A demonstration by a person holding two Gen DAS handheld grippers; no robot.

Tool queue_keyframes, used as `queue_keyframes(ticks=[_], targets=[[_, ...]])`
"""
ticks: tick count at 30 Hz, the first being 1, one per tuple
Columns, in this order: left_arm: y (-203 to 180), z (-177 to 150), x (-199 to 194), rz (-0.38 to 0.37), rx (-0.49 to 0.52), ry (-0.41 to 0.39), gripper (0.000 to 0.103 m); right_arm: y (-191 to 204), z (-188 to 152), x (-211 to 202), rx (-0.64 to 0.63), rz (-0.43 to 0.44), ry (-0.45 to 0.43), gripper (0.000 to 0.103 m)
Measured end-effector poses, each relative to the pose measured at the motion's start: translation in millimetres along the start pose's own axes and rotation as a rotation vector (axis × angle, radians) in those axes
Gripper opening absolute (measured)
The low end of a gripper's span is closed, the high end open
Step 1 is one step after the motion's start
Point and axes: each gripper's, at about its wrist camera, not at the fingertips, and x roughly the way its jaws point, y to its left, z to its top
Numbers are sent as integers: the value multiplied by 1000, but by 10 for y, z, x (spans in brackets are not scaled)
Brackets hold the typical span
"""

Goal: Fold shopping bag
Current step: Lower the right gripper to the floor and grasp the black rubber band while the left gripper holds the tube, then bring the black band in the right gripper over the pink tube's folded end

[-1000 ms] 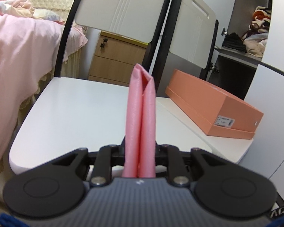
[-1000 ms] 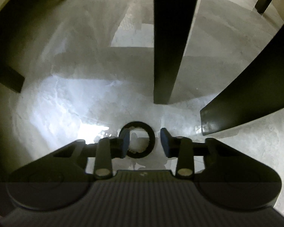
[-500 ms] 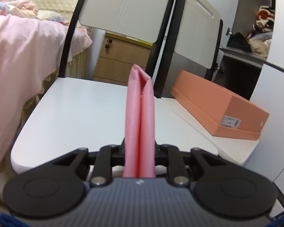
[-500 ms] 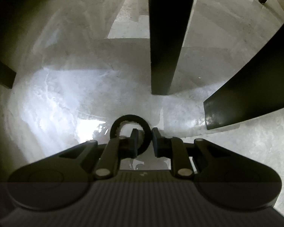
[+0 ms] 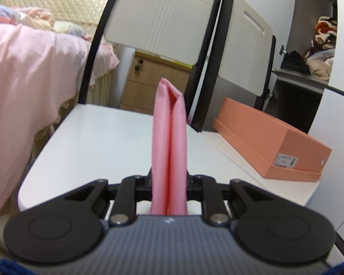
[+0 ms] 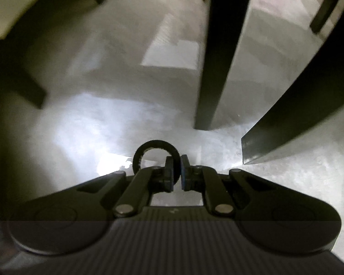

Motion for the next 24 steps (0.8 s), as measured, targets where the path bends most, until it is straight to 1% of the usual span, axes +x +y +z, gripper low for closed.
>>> queue_keyframes(ticks=[3,5,6,9,11,13,16,18,20,23,24], targets=[[-74,11,-63,9,33,-58,19,136,-21,-605,-25,52,-68,9],[-168,31,-147,32,80,-130,18,227,-40,-1166,-92,68,-152,9],[-230,53,-190,51,113,-164,18,282,-48,-1467,-127,71,-205,9],[-416,131,-311,109,213,-263,18,377,-28,-2335,-181,70,-367,9],[-545,205,-362,155,282,-310,18,381,36,-2900,-186,65,-494,9],[-668,294,-386,192,352,-340,18,373,152,-3420,-188,49,-632,9],[-850,438,-387,246,462,-366,18,445,447,-4061,-199,79,-812,9],[-953,487,-370,303,548,-389,18,494,644,-4487,-206,100,-931,9],[-1035,475,-342,378,633,-410,18,617,866,-4728,-245,119,-1026,9],[-1013,360,-204,494,738,-404,18,798,1198,-4796,-266,171,-1084,9],[-984,307,-146,524,766,-393,18,865,1291,-4742,-272,182,-1084,9]])
